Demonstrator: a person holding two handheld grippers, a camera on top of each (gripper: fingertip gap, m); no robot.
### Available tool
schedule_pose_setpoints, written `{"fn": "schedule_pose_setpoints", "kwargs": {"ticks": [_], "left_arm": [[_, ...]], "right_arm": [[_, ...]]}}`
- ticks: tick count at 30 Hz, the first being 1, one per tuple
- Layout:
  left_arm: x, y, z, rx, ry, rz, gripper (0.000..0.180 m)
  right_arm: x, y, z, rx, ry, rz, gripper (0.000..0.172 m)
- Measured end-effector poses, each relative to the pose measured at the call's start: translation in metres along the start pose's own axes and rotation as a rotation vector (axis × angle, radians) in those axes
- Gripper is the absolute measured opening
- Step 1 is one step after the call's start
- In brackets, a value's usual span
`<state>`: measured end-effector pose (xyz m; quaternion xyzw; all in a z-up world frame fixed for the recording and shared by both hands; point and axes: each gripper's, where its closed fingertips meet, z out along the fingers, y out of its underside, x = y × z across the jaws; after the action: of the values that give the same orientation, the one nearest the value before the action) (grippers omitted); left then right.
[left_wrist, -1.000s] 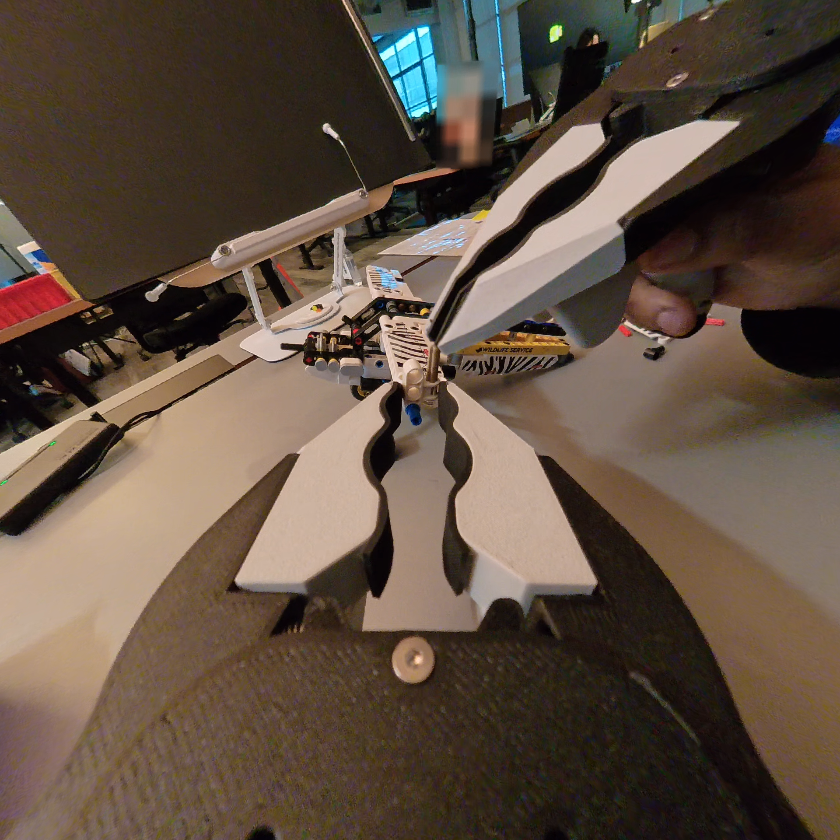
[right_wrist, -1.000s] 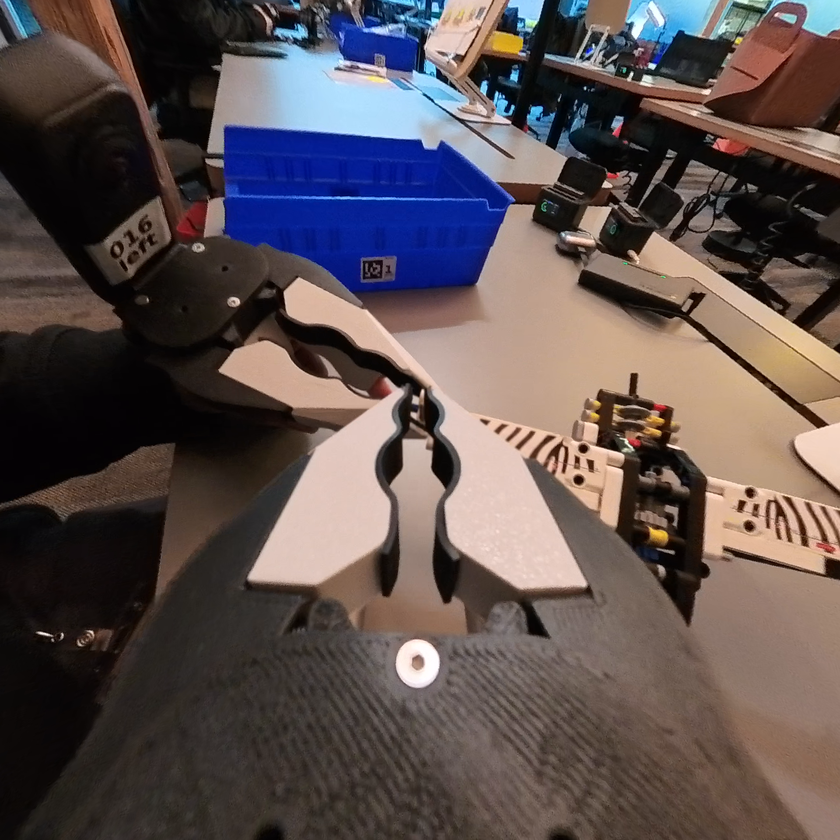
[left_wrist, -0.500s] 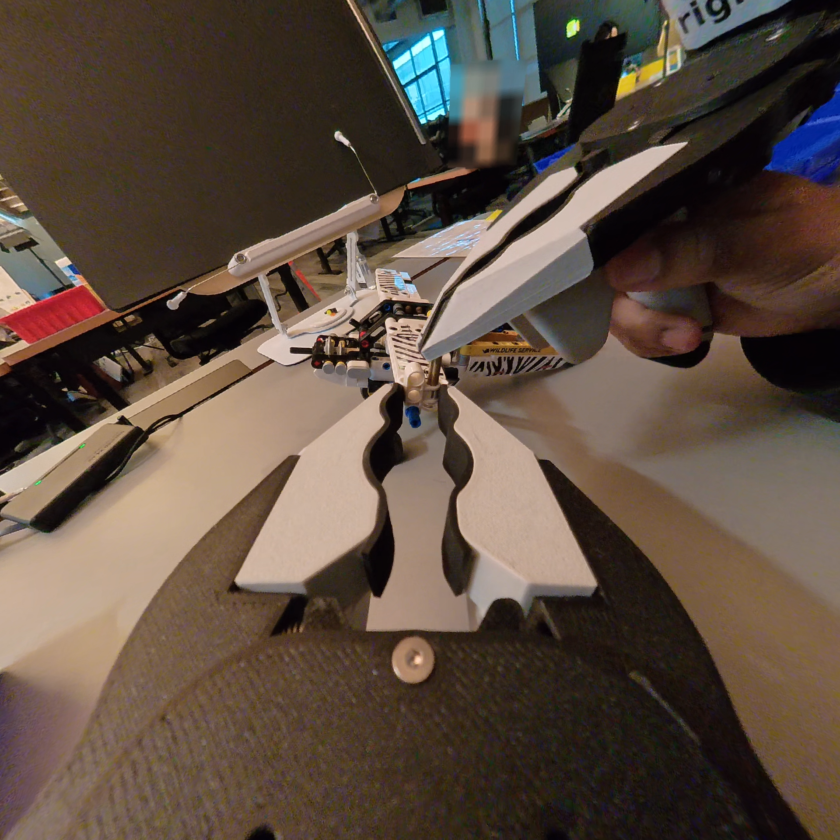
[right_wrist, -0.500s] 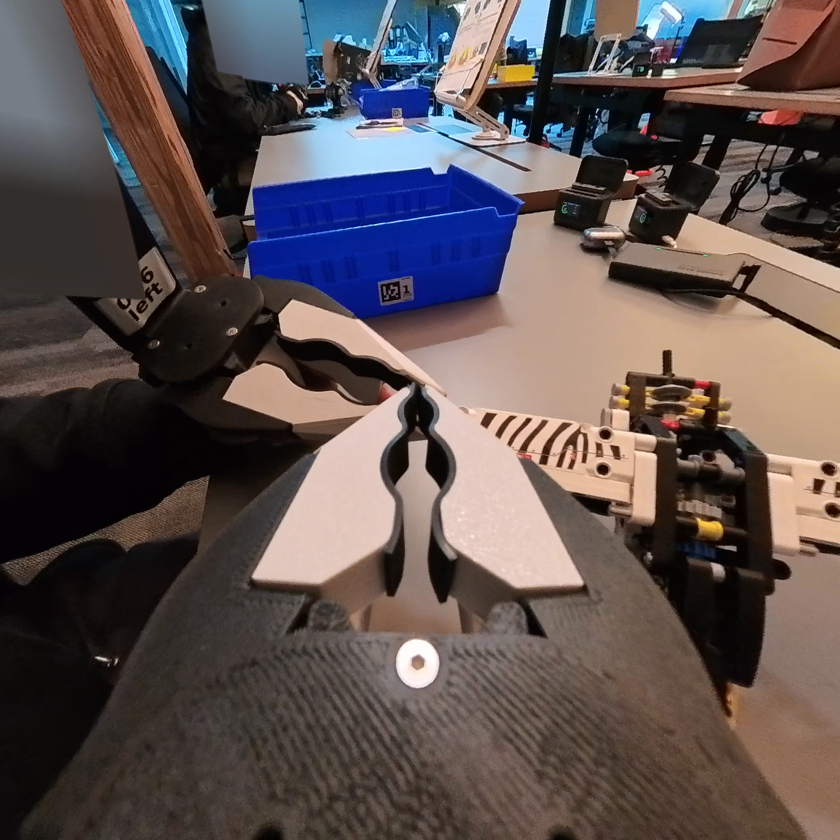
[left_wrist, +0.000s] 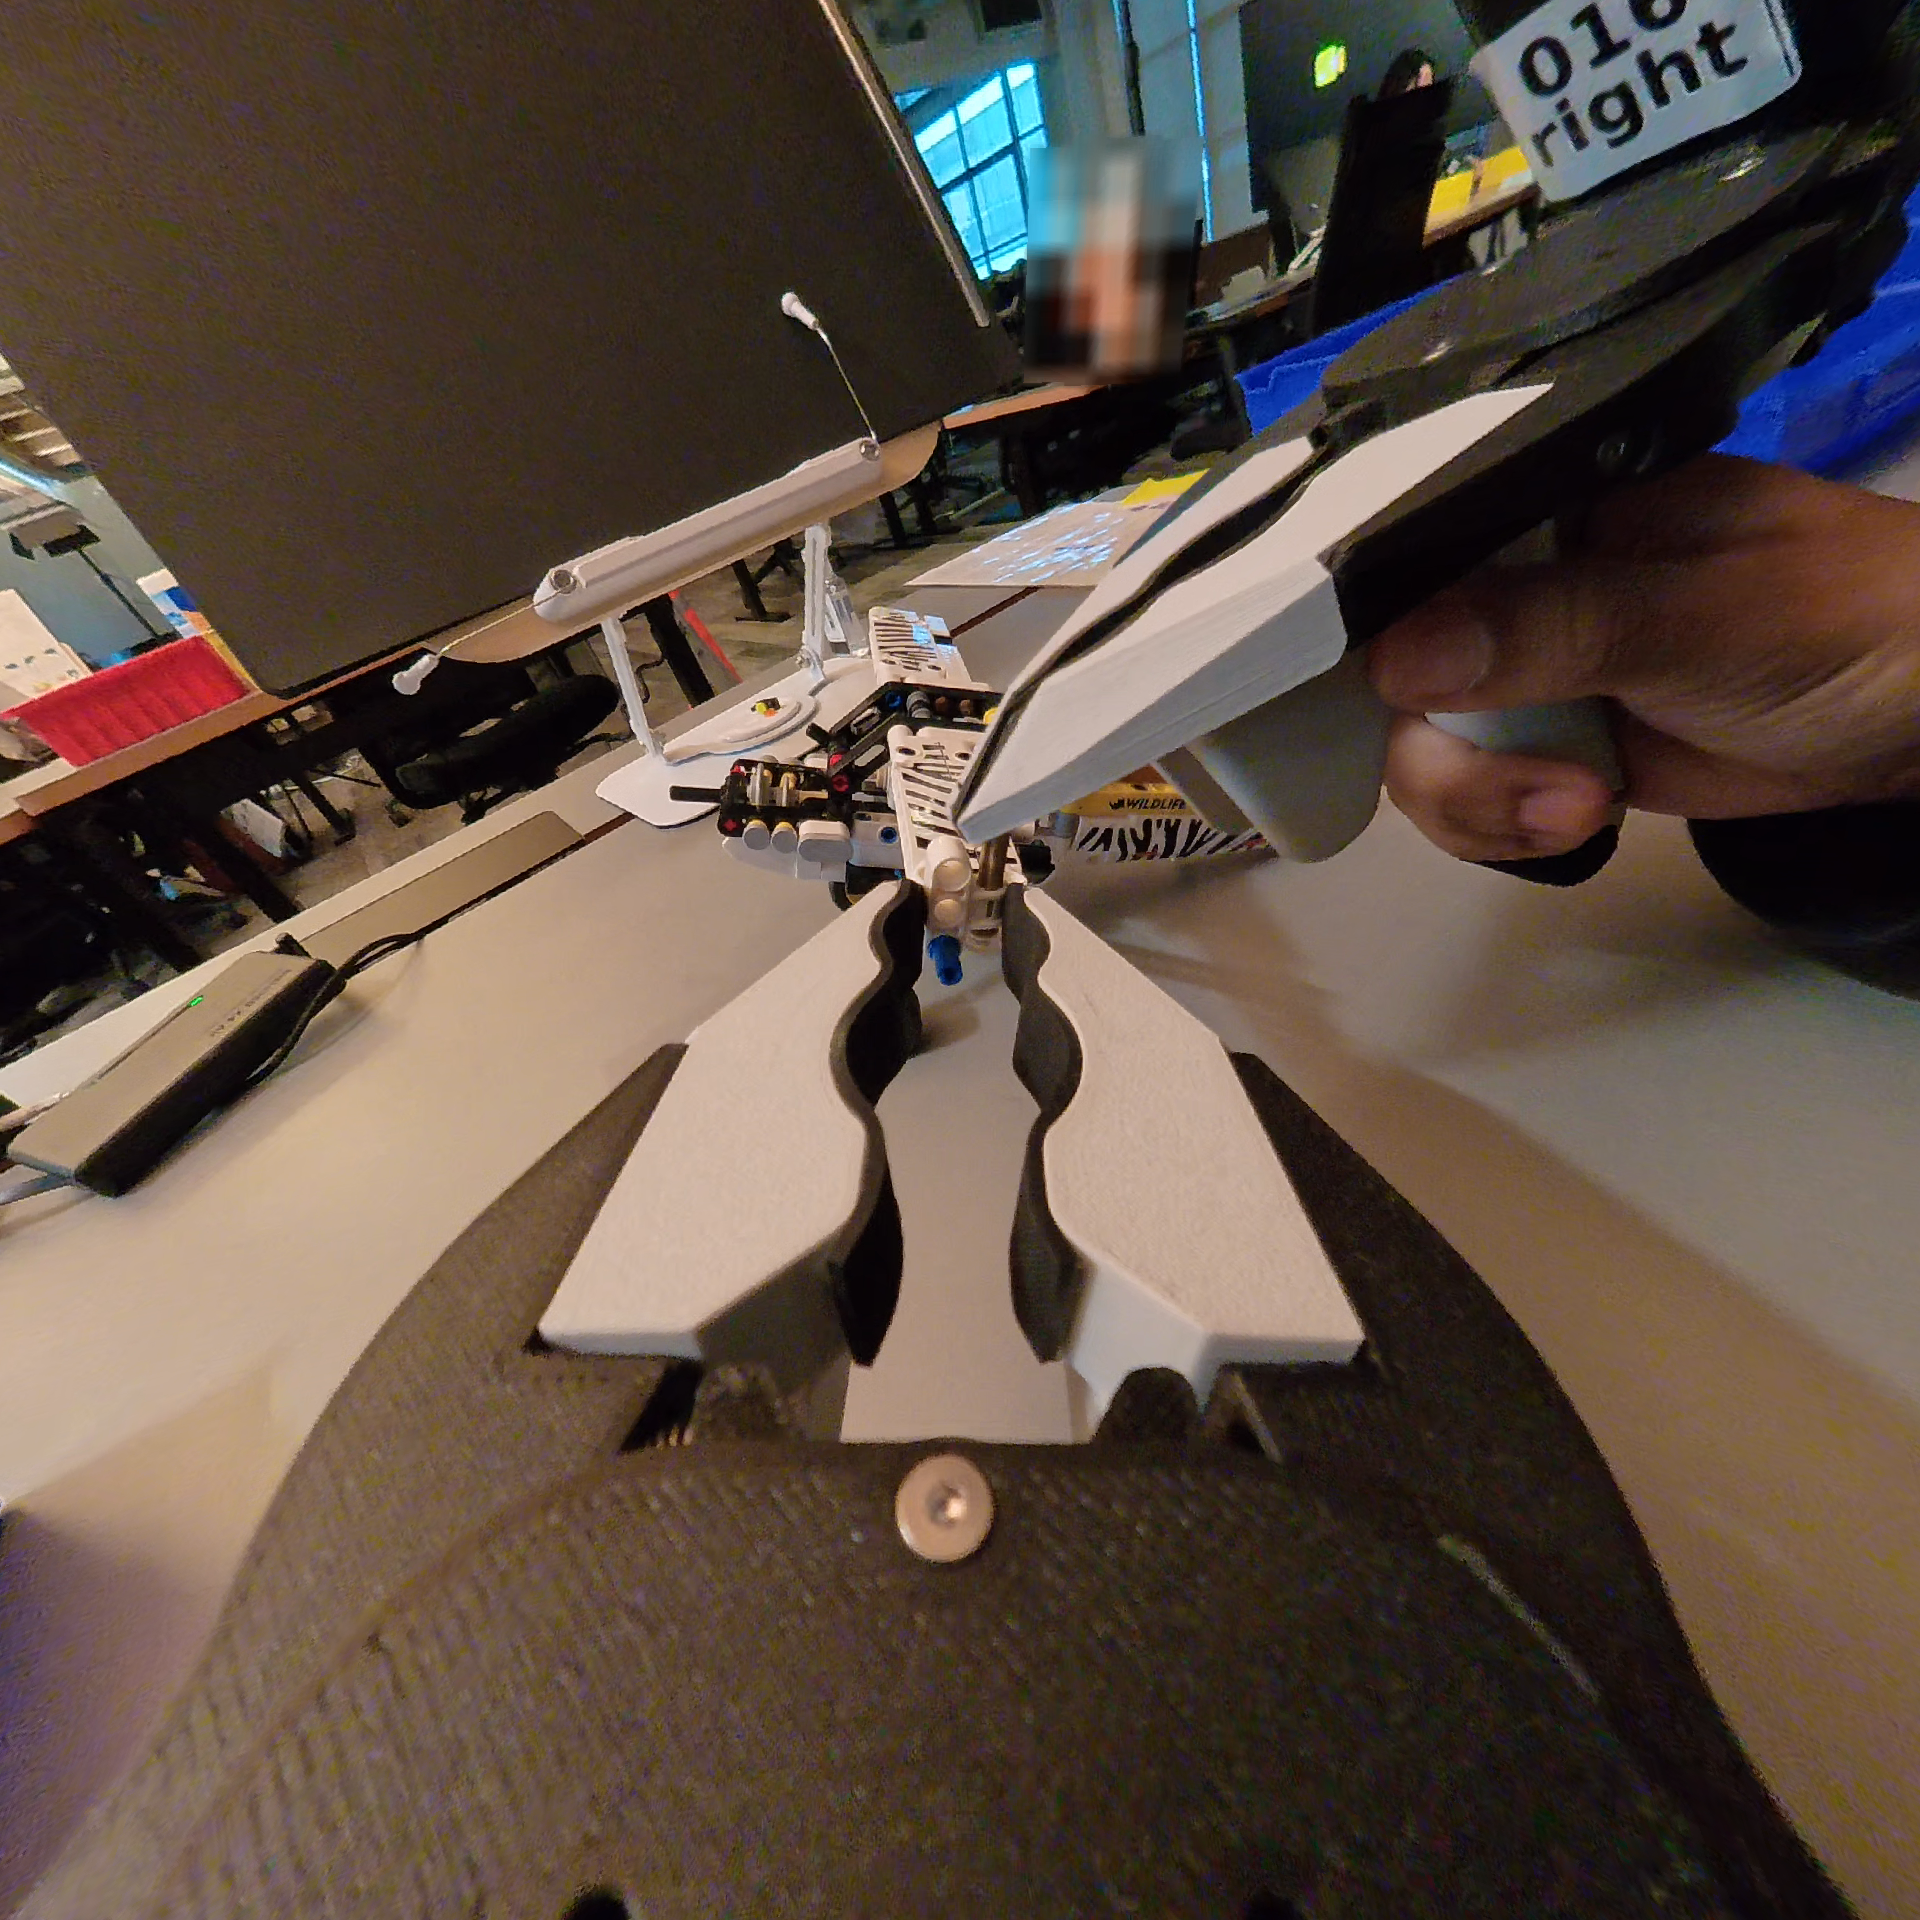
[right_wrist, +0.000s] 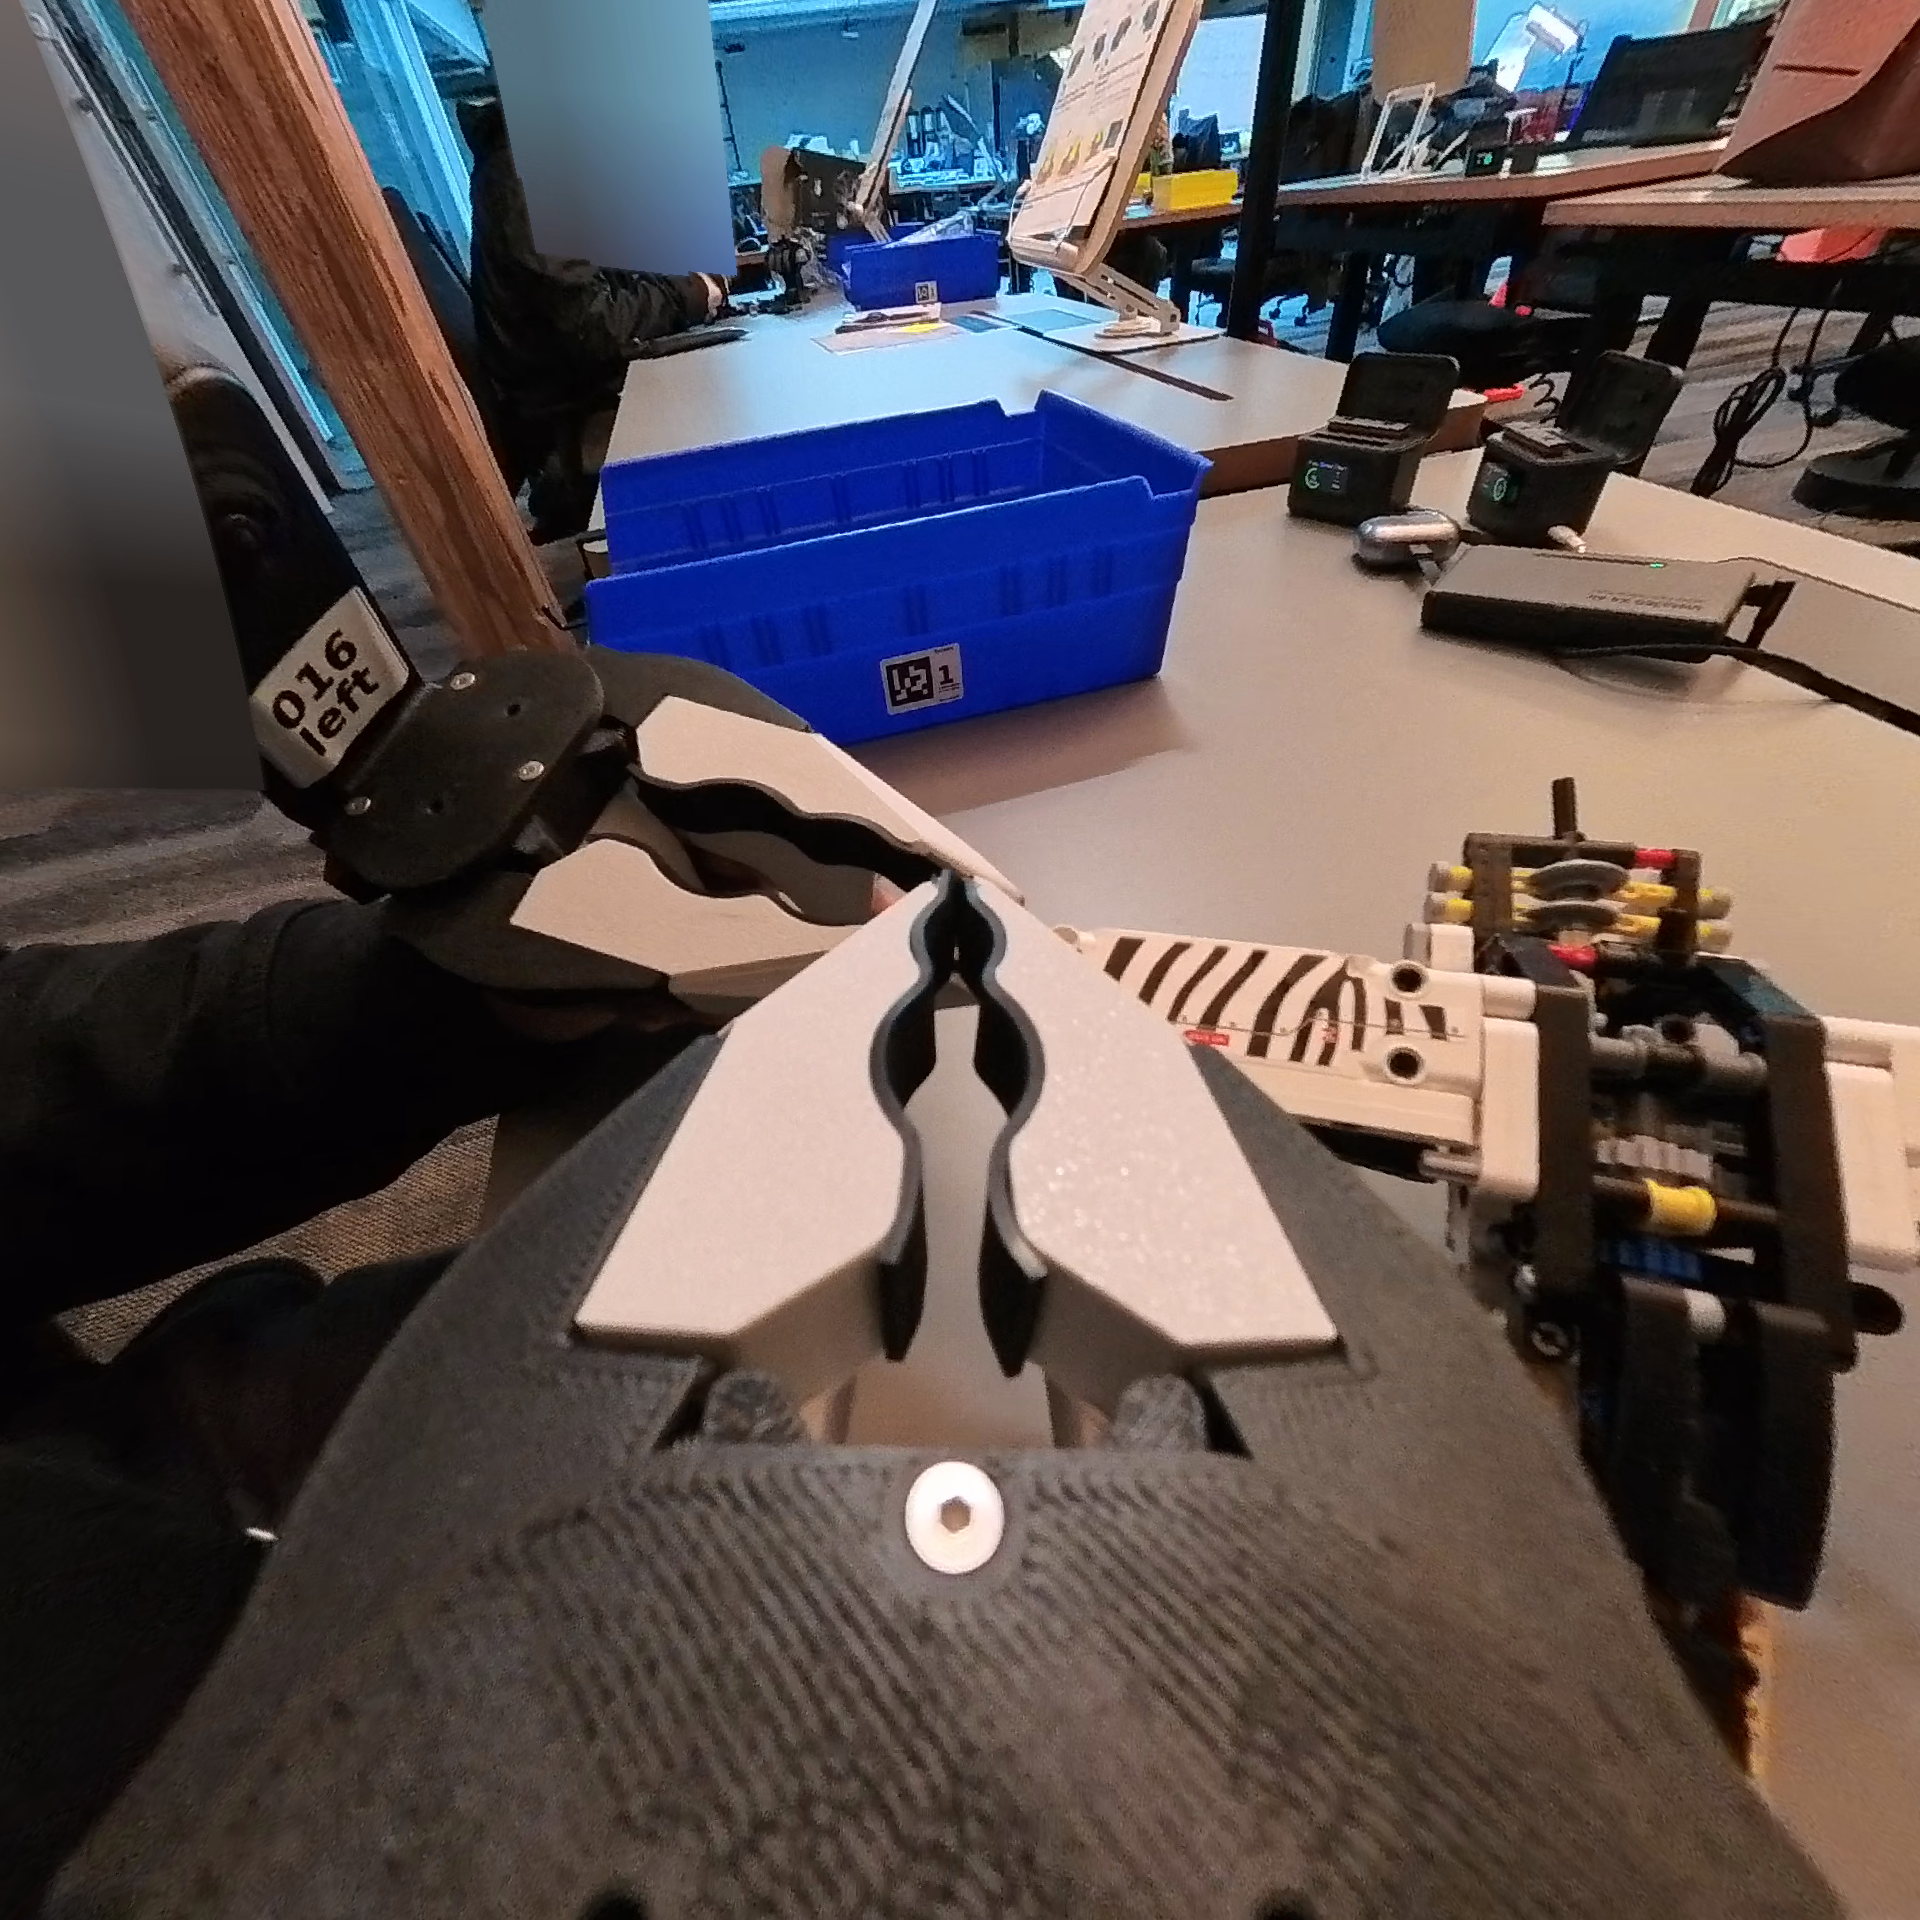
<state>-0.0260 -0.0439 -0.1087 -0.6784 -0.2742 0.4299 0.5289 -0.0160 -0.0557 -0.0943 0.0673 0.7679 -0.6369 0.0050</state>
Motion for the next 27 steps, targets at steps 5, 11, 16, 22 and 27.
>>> {"fn": "schedule_pose_setpoints", "kwargs": {"ticks": [5, 11, 16, 22, 27], "left_arm": [[-0.0015, 0.0001, 0.0003, -0.001, -0.009, -0.002, 0.010], [-0.0021, 0.0004, 0.0006, -0.004, -0.012, -0.004, 0.009], [-0.0022, 0.0008, 0.0009, -0.008, -0.011, -0.006, 0.009], [-0.0027, 0.0010, 0.0013, -0.012, -0.014, -0.008, 0.009], [-0.0025, 0.0014, 0.0019, -0.015, -0.011, -0.007, 0.009]], "right_arm": [[0.0007, -0.0003, 0.0019, -0.009, 0.005, -0.003, 0.000], [0.0009, 0.0009, 0.0026, 0.006, -0.003, 0.020, 0.000], [0.0011, 0.0016, 0.0031, 0.034, -0.003, 0.041, 0.000], [0.0013, 0.0021, 0.0038, 0.044, 0.000, 0.050, 0.000], [0.0016, 0.0020, 0.0040, 0.052, -0.005, 0.065, 0.000]]}}
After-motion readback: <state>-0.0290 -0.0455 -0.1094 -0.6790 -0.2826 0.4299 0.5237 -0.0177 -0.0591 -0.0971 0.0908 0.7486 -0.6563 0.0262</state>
